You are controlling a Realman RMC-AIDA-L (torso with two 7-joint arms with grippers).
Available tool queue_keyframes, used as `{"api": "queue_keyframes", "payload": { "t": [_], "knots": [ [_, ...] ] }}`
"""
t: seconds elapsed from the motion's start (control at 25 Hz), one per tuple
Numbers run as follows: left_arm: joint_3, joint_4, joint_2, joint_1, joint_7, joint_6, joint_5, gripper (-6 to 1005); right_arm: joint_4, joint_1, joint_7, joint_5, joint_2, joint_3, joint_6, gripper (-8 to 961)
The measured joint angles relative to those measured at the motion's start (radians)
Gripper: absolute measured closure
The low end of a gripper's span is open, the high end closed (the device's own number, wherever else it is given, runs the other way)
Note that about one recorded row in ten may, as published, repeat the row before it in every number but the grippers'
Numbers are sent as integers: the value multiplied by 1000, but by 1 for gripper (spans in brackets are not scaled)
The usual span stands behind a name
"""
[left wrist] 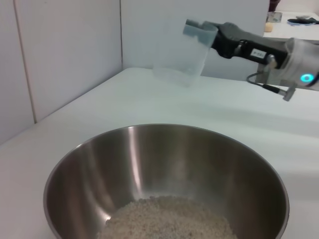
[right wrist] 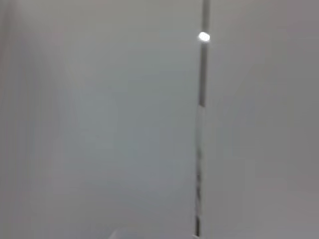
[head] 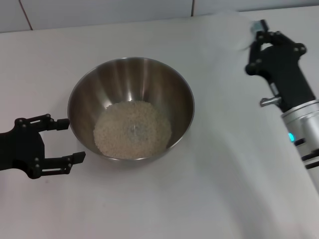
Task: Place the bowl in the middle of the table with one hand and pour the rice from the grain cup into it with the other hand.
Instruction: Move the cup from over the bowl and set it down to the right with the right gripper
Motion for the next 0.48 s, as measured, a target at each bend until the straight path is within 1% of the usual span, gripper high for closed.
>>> {"api": "queue_keyframes", "payload": {
  "t": [0.04,0.08,0.12,0.16,0.2,0.28,0.32,0.36,0.4,0.48],
  "knots": [
    [1,0,0,0,0,0,0,165,-44,14,43,0,1,10,13,936],
    [2,0,-1,0,0,0,0,165,-116,43,117,0,3,16,53,936],
    [2,0,-1,0,0,0,0,165,-116,43,117,0,3,16,53,936],
    [2,0,-1,0,1,0,0,165,-167,72,173,0,3,12,113,936],
    [2,0,-1,0,1,0,0,165,-167,72,173,0,3,12,113,936],
    [2,0,-1,-2,0,0,0,165,-204,107,195,-7,4,6,206,936],
    [2,0,-1,-2,0,0,0,165,-204,107,195,-7,4,6,206,936],
    [2,0,-1,-2,0,0,0,165,-210,124,193,-17,4,5,261,936],
    [2,0,-1,-3,0,0,0,165,-210,124,193,-17,4,5,261,936],
    [0,0,-2,-4,2,-1,0,165,-215,143,191,-55,4,4,317,936]
  ]
}}
